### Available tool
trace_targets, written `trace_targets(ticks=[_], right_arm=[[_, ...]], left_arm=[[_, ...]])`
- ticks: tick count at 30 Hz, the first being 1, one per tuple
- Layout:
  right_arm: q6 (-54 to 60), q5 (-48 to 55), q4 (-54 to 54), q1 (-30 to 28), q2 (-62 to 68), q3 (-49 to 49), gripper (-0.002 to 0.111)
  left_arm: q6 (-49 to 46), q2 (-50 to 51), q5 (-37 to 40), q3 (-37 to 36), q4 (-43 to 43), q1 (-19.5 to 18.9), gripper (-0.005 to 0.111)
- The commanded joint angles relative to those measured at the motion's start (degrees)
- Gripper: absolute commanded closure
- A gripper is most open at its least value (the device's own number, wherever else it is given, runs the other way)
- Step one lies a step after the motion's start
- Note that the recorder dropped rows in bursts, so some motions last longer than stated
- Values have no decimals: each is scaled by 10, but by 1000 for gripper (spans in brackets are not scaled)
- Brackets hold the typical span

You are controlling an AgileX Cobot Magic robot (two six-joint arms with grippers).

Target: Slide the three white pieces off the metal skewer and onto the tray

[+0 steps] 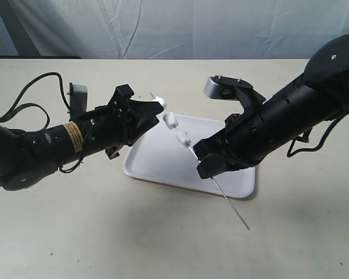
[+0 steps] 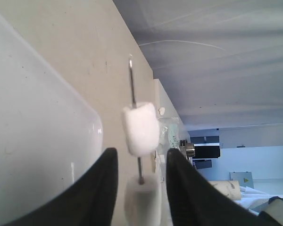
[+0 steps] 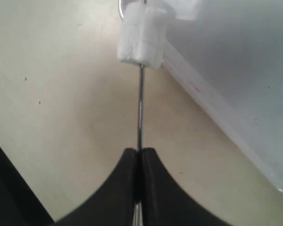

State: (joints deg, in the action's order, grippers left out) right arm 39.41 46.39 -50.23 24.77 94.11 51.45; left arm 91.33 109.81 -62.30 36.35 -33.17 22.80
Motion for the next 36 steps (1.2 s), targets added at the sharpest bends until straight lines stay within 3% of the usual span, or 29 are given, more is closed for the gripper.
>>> trace_targets(ticks=[1, 9, 17, 32, 36], right_arm=[[9, 20, 32, -1, -6, -3, 109], [9, 20, 33, -1, -6, -3, 109], [9, 24, 33, -1, -6, -3, 109], [9, 24, 33, -1, -6, -3, 109], [9, 24, 33, -1, -6, -3, 109]], left_arm=[[1, -1, -3, 0, -2, 1, 73], [1, -1, -1, 0, -5, 1, 73], [1, -1, 51, 0, -7, 1, 73], [13, -1, 32, 0, -4, 1, 73], [13, -1, 32, 0, -7, 1, 79]])
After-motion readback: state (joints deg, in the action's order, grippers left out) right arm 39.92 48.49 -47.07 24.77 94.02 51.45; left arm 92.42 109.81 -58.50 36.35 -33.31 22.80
